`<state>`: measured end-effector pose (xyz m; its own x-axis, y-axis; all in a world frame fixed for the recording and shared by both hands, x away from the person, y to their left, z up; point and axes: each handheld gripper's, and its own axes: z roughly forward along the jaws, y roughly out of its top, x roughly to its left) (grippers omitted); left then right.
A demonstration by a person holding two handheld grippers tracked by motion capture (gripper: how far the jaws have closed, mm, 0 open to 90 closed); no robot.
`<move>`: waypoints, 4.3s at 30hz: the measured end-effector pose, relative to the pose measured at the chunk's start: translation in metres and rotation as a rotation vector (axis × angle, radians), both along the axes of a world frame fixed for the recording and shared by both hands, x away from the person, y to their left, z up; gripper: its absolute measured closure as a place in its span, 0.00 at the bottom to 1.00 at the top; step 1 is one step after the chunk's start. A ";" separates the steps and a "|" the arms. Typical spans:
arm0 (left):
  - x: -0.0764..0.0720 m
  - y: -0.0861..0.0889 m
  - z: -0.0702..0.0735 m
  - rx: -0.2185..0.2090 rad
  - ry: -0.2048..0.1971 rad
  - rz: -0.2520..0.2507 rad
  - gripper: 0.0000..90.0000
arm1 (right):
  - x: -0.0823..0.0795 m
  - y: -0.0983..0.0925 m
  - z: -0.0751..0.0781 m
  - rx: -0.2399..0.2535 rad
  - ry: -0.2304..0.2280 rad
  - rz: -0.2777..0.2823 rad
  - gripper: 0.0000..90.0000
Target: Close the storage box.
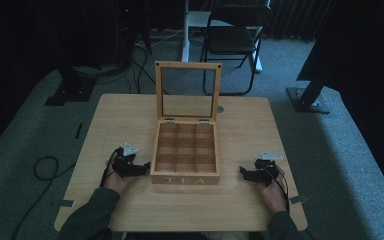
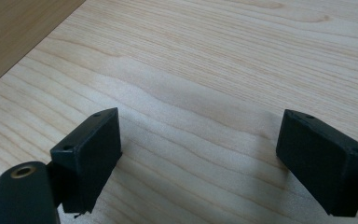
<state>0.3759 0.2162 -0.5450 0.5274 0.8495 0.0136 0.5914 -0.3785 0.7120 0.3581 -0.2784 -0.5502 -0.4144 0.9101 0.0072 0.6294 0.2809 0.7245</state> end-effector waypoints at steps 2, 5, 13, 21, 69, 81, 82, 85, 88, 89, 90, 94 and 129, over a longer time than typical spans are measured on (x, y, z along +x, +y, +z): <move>0.000 0.000 0.000 0.000 0.000 0.003 0.19 | 0.000 0.000 0.000 0.000 0.000 0.000 0.15; 0.000 0.001 0.000 0.001 0.002 -0.001 0.20 | -0.001 0.001 0.000 -0.001 0.000 -0.006 0.15; 0.003 0.004 0.004 0.011 0.025 -0.008 0.25 | -0.001 0.001 0.000 -0.002 0.001 -0.007 0.15; 0.008 0.017 0.016 -0.066 0.070 0.027 0.35 | -0.001 0.002 0.000 -0.001 -0.001 -0.003 0.15; 0.088 0.003 0.115 -0.066 -0.065 0.031 0.38 | -0.001 0.004 0.000 -0.001 0.000 -0.011 0.15; 0.107 0.000 0.130 -0.059 -0.066 0.018 0.38 | -0.001 0.004 0.000 -0.001 0.000 -0.012 0.15; 0.108 0.000 0.132 -0.059 -0.068 0.017 0.38 | -0.001 0.004 0.000 -0.001 0.000 -0.012 0.15; 0.113 -0.001 0.137 -0.056 -0.076 0.012 0.38 | -0.001 0.004 0.000 -0.001 0.000 -0.012 0.15; 0.118 -0.002 0.141 -0.055 -0.079 0.009 0.38 | -0.001 0.004 0.000 -0.001 0.000 -0.012 0.15; 0.120 -0.002 0.143 -0.057 -0.079 0.009 0.38 | -0.001 0.004 0.000 -0.001 0.001 -0.012 0.15; 0.122 -0.002 0.144 -0.057 -0.080 0.012 0.38 | -0.001 0.004 0.000 -0.001 0.000 -0.012 0.15; 0.129 -0.004 0.148 -0.055 -0.072 0.015 0.38 | -0.001 0.004 0.000 -0.001 0.000 -0.012 0.15; 0.181 -0.050 0.169 -0.201 -0.073 -0.062 0.44 | -0.001 0.004 0.000 -0.002 -0.001 -0.011 0.15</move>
<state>0.5573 0.1658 -0.3757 0.5826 0.8049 -0.1125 0.5154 -0.2589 0.8169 0.3573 -0.2743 -0.5503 -0.4042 0.9147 0.0053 0.6320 0.2751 0.7245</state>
